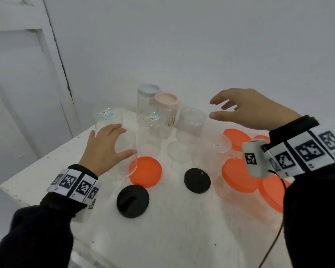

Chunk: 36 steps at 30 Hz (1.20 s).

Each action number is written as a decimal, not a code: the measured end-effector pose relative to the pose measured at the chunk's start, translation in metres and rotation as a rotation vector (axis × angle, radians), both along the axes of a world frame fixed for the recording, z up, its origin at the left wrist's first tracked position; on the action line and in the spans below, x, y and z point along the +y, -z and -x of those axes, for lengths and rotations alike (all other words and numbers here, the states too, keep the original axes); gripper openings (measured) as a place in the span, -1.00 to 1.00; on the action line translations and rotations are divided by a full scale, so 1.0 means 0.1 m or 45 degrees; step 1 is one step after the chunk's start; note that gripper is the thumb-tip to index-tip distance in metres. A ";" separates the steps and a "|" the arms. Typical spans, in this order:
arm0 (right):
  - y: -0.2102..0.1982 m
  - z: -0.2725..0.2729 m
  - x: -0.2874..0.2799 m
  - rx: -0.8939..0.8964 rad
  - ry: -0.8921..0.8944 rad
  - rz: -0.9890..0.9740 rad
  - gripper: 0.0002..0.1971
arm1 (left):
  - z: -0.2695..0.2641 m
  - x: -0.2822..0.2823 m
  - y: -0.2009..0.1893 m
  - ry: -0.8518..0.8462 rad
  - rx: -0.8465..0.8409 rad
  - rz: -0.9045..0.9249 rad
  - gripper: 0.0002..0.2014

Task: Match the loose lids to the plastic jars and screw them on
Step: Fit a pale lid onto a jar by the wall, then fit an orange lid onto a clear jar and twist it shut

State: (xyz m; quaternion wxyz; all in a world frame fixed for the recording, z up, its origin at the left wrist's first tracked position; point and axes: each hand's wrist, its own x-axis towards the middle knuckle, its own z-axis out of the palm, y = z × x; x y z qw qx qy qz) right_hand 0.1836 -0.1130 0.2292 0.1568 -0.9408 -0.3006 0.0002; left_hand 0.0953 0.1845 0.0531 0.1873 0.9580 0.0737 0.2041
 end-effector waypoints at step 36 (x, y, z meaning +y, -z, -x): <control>1.62 1.27 -2.00 0.492 0.457 0.233 -0.03 | -0.69 -1.92 0.53 0.914 0.808 -0.304 -0.38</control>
